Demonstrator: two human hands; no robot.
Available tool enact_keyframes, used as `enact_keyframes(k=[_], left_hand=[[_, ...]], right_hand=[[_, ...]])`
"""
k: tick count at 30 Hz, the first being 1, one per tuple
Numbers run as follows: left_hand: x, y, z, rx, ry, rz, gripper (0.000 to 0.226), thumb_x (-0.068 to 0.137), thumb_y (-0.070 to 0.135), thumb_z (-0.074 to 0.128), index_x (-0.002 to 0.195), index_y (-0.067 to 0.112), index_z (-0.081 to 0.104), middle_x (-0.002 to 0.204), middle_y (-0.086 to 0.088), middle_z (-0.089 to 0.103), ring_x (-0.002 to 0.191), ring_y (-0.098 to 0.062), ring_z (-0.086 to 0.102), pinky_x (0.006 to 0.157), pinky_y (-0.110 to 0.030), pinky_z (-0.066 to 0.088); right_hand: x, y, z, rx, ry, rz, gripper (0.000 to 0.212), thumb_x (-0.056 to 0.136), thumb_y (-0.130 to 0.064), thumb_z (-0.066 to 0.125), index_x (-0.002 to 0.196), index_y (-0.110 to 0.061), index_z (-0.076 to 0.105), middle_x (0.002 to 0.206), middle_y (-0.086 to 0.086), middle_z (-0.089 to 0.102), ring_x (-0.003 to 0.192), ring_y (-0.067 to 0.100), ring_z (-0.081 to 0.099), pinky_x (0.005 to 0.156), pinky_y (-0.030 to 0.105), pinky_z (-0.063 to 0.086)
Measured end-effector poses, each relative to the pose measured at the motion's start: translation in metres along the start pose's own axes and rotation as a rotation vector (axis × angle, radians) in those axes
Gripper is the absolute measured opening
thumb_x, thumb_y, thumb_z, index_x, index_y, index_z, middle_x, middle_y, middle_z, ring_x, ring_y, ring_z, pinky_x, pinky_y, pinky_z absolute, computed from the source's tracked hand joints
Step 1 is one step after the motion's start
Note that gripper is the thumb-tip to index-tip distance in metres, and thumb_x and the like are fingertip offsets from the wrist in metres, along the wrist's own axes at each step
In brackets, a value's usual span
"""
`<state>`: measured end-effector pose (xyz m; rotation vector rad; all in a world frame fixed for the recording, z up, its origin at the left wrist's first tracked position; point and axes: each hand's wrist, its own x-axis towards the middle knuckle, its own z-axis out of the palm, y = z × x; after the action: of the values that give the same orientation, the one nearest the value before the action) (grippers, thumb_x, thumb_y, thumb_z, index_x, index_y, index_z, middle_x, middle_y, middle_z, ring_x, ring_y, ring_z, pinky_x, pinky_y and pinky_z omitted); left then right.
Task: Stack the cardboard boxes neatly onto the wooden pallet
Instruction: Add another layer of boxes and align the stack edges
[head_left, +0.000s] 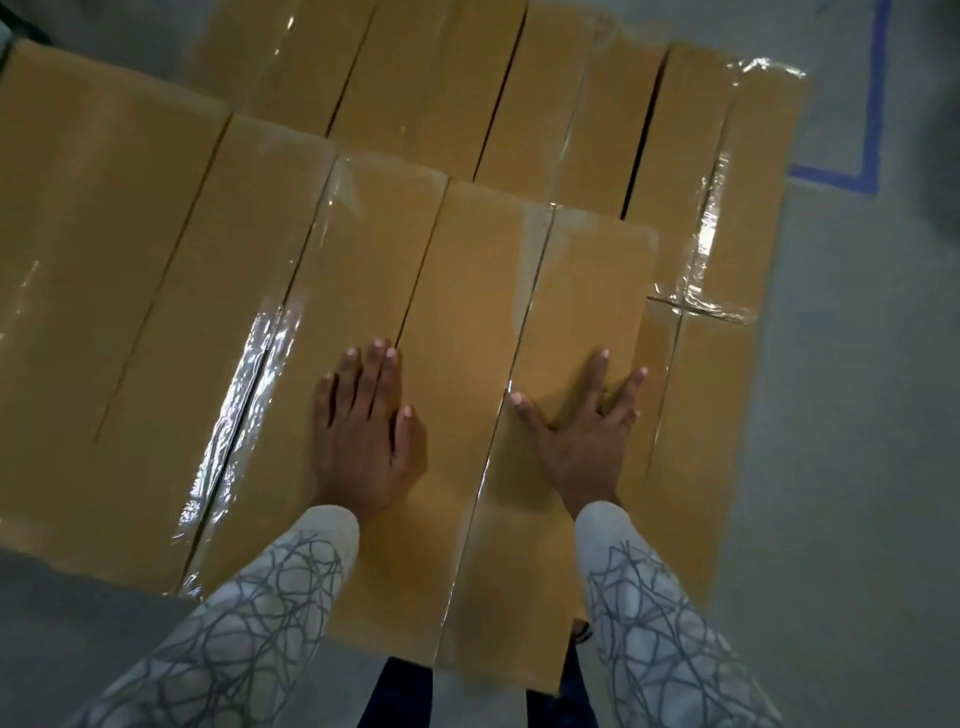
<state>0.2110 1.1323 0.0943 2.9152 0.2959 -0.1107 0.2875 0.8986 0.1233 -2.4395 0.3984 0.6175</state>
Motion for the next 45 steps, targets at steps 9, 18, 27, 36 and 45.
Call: enact_keyframes(k=[9,18,27,36,45], left_hand=[[-0.023,0.059,-0.023,-0.056,-0.069,-0.045,0.07,0.104,0.048,0.035,0.163,0.012,0.023,0.172,-0.01,0.014,0.159,-0.033,0.007,0.126,-0.057,0.008],[-0.049,0.228,0.002,0.046,-0.132,0.486,0.062,0.102,0.039,0.042,0.159,0.016,0.036,0.171,-0.01,0.017,0.159,-0.03,0.005,0.127,-0.055,0.008],[-0.029,0.216,0.024,0.357,-0.284,0.553,0.067,0.098,0.04,0.048,0.16,0.02,0.034,0.173,-0.009,0.003,0.159,-0.031,-0.003,0.126,-0.058,0.007],[-0.165,0.262,-0.017,-0.832,0.287,-0.92,0.047,0.096,0.024,0.07,0.14,0.015,0.055,0.138,-0.001,0.042,0.121,-0.013,0.044,0.105,-0.022,0.038],[-0.215,0.232,-0.001,-1.852,0.464,-1.904,0.071,0.097,0.058,0.05,0.154,0.018,0.04,0.146,-0.016,0.051,0.133,-0.036,0.051,0.116,-0.053,0.037]], right_hand=[[-0.041,0.047,-0.041,0.613,-0.023,0.094,0.091,0.099,-0.057,0.053,0.164,-0.038,-0.008,0.169,-0.013,-0.024,0.144,-0.006,-0.005,0.118,0.035,0.018],[-0.073,0.137,-0.04,0.671,-0.093,0.215,0.078,0.095,-0.071,0.036,0.162,-0.041,0.012,0.171,-0.018,-0.005,0.156,0.002,-0.003,0.13,0.048,0.009],[-0.081,0.183,-0.049,0.763,-0.222,0.236,0.077,0.092,-0.078,0.038,0.16,-0.047,0.02,0.17,-0.021,0.01,0.157,0.008,0.01,0.128,0.052,0.016],[-0.118,0.187,-0.048,0.821,-0.261,0.348,0.083,0.093,-0.073,0.037,0.163,-0.029,0.027,0.169,-0.009,0.021,0.156,0.012,0.02,0.129,0.044,0.018],[-0.141,0.163,-0.046,0.905,-0.36,0.463,0.078,0.093,-0.076,0.03,0.161,-0.039,0.025,0.168,-0.011,0.027,0.149,0.015,0.032,0.119,0.052,0.036]])
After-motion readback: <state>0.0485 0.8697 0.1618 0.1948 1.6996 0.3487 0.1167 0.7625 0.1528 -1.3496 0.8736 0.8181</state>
